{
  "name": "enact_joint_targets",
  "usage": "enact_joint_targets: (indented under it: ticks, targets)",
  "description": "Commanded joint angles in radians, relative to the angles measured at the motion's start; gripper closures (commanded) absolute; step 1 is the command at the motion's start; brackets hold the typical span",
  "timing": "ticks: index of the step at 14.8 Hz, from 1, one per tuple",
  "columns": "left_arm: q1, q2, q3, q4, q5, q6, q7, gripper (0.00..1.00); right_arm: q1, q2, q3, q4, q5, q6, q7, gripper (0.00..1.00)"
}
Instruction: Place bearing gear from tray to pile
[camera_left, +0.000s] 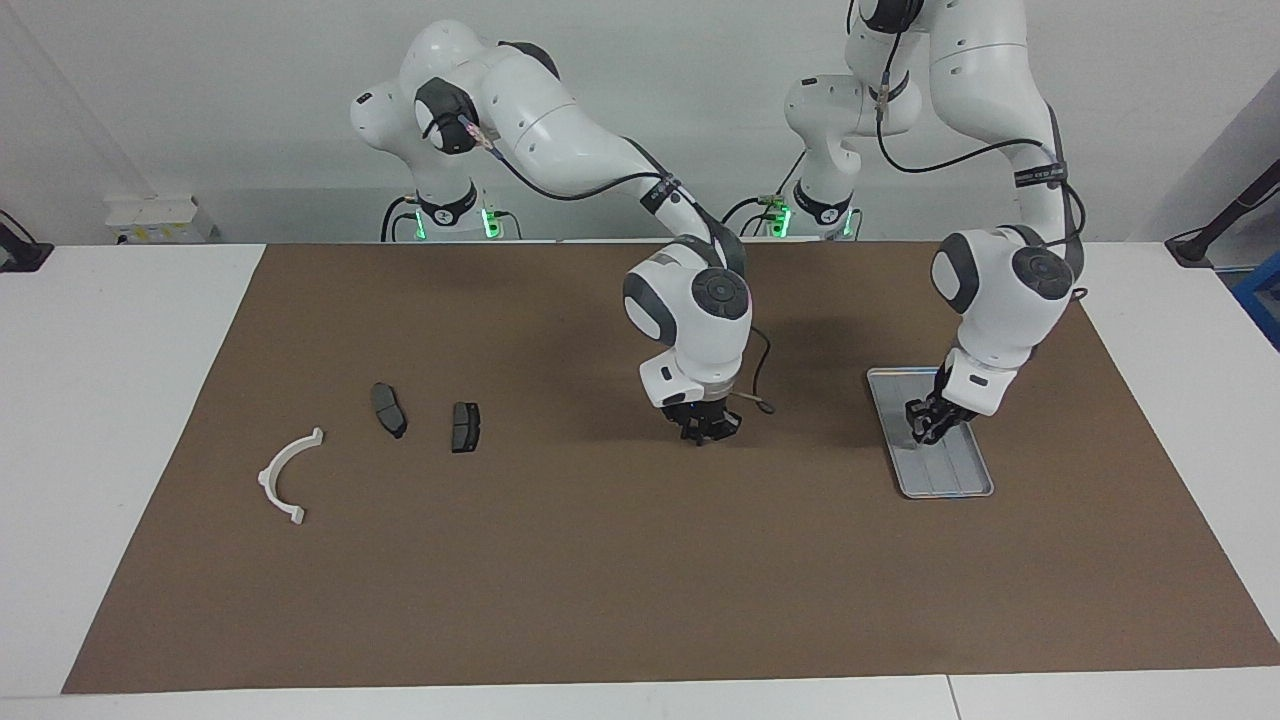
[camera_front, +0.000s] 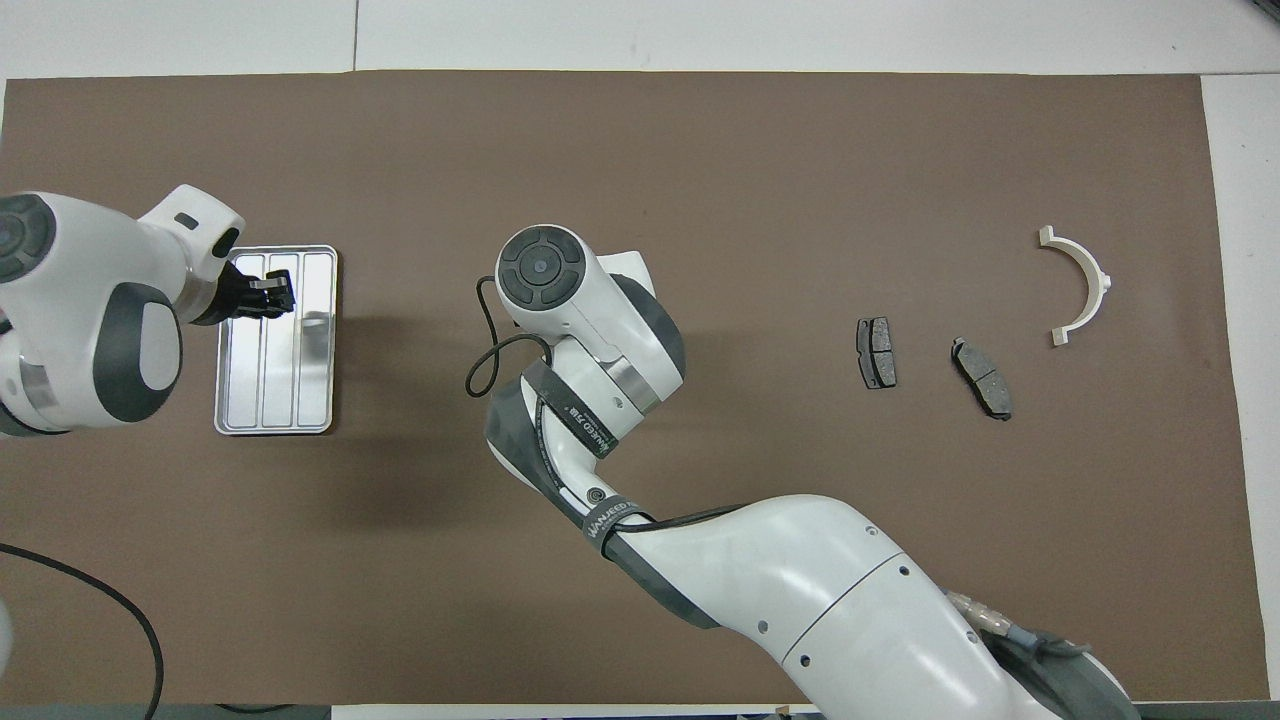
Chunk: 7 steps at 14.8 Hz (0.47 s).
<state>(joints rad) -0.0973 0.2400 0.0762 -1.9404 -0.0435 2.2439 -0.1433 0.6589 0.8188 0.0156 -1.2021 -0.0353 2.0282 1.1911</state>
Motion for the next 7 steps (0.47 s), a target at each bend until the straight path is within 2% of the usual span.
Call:
enact_joint_targets:
  ticks: [1, 3, 7]
  targets:
    - [-0.002, -0.01, 0.008, 0.197, -0.022, -0.214, 0.004, 1.0, -0.007, 0.013, 0.003, 0.006, -0.021, -0.019, 0.016, 1.0]
    - [-0.002, -0.011, 0.013, 0.273, -0.073, -0.276, -0.001, 1.0, -0.03, -0.019, 0.003, 0.009, -0.021, -0.078, -0.031, 1.0]
    - [-0.004, -0.01, 0.014, 0.302, -0.078, -0.307, -0.004, 1.0, -0.198, -0.176, 0.003, 0.044, -0.008, -0.349, -0.421, 1.0]
